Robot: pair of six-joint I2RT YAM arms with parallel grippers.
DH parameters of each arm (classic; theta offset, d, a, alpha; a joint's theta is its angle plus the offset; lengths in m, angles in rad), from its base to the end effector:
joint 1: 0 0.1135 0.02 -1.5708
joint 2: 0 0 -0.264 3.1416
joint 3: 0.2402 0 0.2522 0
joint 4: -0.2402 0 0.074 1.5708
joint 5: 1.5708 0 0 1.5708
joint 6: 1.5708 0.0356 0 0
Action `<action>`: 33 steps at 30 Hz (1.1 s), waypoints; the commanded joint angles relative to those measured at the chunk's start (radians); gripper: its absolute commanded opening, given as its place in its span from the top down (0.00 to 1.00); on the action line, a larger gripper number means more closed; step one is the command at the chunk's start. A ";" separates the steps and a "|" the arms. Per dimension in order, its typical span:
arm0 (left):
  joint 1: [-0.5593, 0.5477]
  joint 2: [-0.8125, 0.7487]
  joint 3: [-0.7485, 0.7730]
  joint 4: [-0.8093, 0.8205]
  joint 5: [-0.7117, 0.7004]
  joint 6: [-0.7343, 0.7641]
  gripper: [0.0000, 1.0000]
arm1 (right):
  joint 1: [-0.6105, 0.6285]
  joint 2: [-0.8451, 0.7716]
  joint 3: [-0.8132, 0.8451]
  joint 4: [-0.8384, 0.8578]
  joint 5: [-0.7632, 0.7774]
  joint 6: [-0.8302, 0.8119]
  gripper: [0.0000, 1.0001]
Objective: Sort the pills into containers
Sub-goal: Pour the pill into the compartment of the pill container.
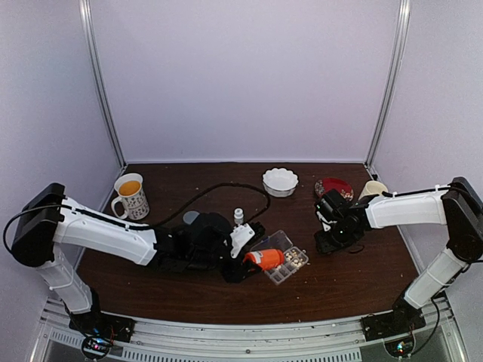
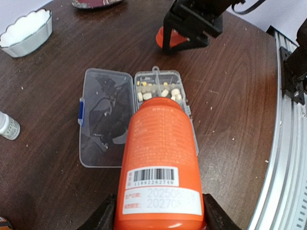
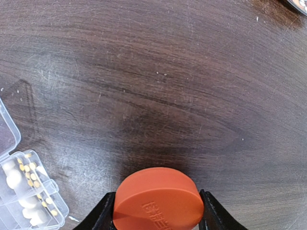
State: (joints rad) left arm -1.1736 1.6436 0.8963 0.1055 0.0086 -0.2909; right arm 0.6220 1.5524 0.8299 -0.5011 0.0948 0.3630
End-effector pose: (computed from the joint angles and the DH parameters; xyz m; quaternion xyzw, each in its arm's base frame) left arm 0.1341 -0.3205 0.1887 0.3836 0.8075 -0.3024 0.3306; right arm 0.2261 0.1580 0.1576 -0.1189 0.9767 0.0405 0.1741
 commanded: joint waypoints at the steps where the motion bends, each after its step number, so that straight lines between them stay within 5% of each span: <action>1: -0.006 0.086 0.079 -0.094 0.007 -0.018 1.00 | -0.004 0.010 0.020 -0.003 0.020 -0.003 1.00; 16: -0.005 -0.043 0.043 -0.010 0.007 -0.003 1.00 | -0.004 0.008 0.019 -0.004 0.017 -0.003 1.00; 26: -0.006 0.086 0.082 -0.093 0.007 -0.027 1.00 | -0.004 0.019 0.025 -0.009 0.014 -0.004 1.00; 33: -0.005 0.010 0.095 -0.098 0.007 -0.007 1.00 | -0.004 0.025 0.029 -0.010 0.012 -0.006 1.00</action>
State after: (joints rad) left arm -1.1736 1.7126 0.9581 0.0147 0.0086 -0.3061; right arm 0.6220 1.5661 0.8322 -0.5049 0.0944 0.3626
